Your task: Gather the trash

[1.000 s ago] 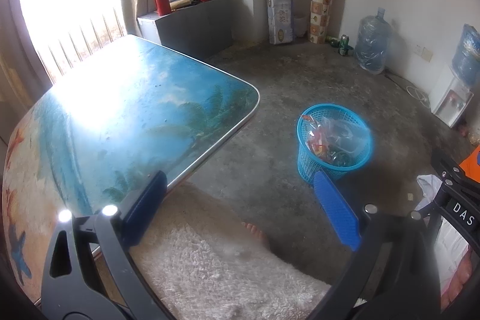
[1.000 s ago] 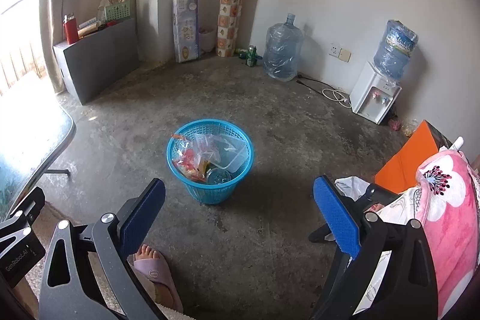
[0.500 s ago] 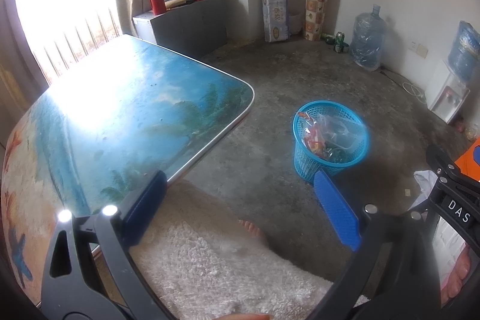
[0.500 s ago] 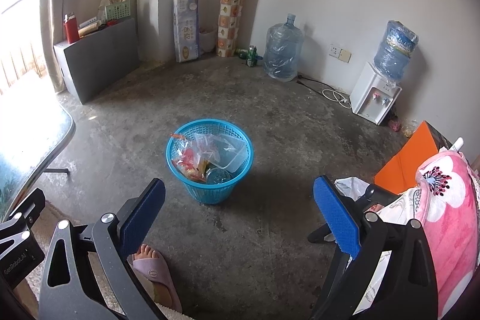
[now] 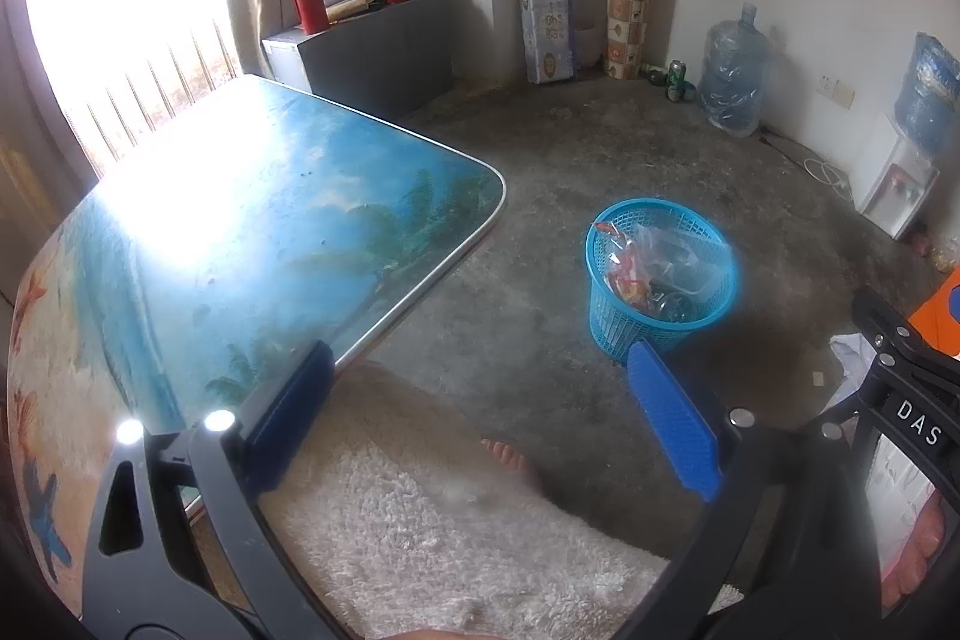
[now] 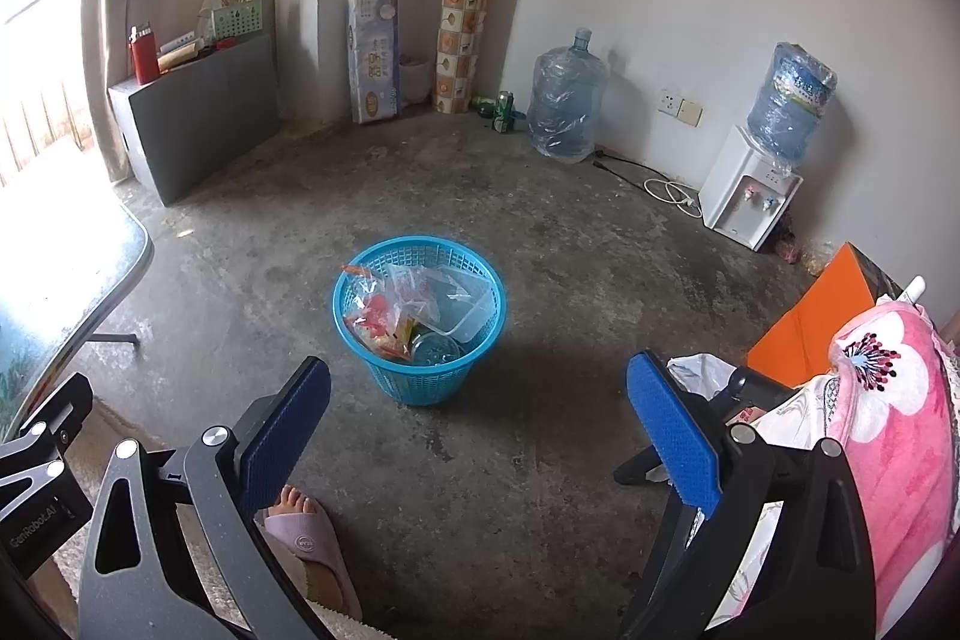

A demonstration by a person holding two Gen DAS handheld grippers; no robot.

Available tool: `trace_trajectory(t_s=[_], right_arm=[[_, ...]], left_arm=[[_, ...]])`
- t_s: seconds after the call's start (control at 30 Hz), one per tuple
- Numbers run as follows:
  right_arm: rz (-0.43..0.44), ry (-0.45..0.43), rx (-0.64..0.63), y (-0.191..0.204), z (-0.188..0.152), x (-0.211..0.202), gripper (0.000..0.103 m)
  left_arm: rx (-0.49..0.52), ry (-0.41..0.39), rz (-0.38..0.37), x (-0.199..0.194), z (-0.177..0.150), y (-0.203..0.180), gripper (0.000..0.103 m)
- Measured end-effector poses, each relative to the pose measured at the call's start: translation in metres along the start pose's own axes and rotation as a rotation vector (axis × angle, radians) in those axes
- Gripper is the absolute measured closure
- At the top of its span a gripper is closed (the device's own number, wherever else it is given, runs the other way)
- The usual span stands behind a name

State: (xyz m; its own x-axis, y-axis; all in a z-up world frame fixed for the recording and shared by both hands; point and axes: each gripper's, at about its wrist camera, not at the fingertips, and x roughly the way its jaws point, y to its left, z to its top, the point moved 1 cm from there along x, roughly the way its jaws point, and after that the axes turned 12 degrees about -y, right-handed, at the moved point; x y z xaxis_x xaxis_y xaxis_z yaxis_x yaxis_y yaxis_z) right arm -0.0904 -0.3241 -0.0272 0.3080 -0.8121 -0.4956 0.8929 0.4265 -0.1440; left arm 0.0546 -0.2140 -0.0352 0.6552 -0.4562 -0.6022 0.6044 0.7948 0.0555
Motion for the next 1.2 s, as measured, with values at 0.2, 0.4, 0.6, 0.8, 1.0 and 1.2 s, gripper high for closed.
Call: trace_trajectory(t_s=[0.2, 0.4, 0.6, 0.8, 1.0, 1.2], right_arm=[[-0.001, 0.0, 0.0, -0.0011, 0.0001, -0.0009, 0.007], [0.0, -0.001, 0.002, -0.0005, 0.0002, -0.0014, 0.007], [-0.002, 0.002, 0.008, 0.0001, -0.0008, -0.0015, 0.007], [-0.003, 0.005, 0.01, -0.0002, -0.0017, -0.001, 0.007], [-0.001, 0.009, 0.009, -0.0021, -0.0014, -0.0005, 0.007], [0.0, 0.008, 0.011, -0.002, -0.0015, -0.0007, 0.007]], left_arm=[[0.002, 0.001, -0.001, -0.0006, 0.0003, -0.0002, 0.009], [-0.001, 0.005, -0.002, -0.0014, 0.0002, 0.0008, 0.009], [0.0, 0.01, -0.004, -0.0014, -0.0007, 0.0013, 0.009], [0.003, 0.012, -0.006, -0.0003, -0.0027, -0.0005, 0.009], [0.002, 0.014, -0.004, 0.0001, -0.0032, -0.0007, 0.009], [0.003, 0.013, -0.004, 0.0002, -0.0033, -0.0004, 0.009]])
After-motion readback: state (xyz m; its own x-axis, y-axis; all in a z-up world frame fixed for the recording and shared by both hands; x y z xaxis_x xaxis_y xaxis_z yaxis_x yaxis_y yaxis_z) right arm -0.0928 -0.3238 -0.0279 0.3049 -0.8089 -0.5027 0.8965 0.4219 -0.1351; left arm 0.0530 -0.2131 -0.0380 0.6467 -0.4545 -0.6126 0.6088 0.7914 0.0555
